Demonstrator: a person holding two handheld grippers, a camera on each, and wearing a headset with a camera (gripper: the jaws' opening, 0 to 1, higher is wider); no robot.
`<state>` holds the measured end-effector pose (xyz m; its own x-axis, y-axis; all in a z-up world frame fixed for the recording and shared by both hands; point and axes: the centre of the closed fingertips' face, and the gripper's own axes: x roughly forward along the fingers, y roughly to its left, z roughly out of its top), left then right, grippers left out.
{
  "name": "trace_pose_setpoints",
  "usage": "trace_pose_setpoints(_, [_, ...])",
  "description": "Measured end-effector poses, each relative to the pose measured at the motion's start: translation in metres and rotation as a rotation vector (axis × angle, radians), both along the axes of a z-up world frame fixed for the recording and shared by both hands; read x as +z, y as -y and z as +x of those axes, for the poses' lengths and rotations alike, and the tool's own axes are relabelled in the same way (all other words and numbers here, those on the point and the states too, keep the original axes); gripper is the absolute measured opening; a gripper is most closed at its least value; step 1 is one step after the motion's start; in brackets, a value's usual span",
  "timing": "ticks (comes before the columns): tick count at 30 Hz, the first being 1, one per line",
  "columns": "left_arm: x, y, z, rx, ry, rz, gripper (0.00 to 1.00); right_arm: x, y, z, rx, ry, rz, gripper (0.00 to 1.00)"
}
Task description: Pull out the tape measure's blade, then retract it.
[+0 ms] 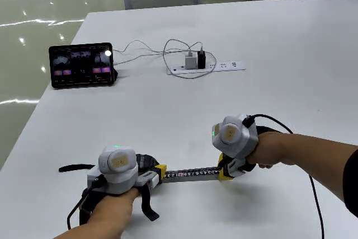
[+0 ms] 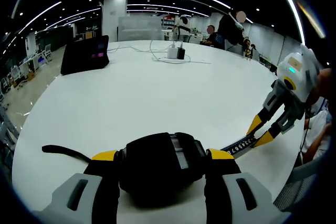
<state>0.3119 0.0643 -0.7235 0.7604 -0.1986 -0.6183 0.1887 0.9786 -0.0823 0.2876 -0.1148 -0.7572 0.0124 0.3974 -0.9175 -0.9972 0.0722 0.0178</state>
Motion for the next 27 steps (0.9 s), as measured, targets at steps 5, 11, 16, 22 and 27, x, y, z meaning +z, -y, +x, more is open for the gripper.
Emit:
trace_pose_setpoints(5, [0.0005, -0.0003, -0.0003, -0.001, 0.016, -0.006, 0.61, -0.0005, -0.0023, 0.0002, -0.014, -0.003, 0.009, 0.11])
trace_pose_setpoints(11, [0.0011, 0.0003, -0.0004, -0.007, 0.021, -0.009, 0.61, -0.0003, -0.0050, 0.0003, -0.023, -0.008, 0.020, 0.11])
trace_pose_setpoints(16, [0.0012, 0.0003, -0.0005, -0.007, 0.021, -0.012, 0.61, -0.0002, -0.0073, -0.0001, -0.016, -0.011, 0.026, 0.11])
trace_pose_setpoints(22, [0.0010, -0.0001, -0.0005, -0.006, 0.020, -0.023, 0.61, -0.0002, -0.0085, -0.0006, 0.003, 0.002, 0.028, 0.11])
trace_pose_setpoints(27, [0.0014, 0.0005, -0.0013, -0.011, 0.024, -0.018, 0.61, -0.0001, -0.0095, 0.0004, -0.007, 0.001, 0.044, 0.11])
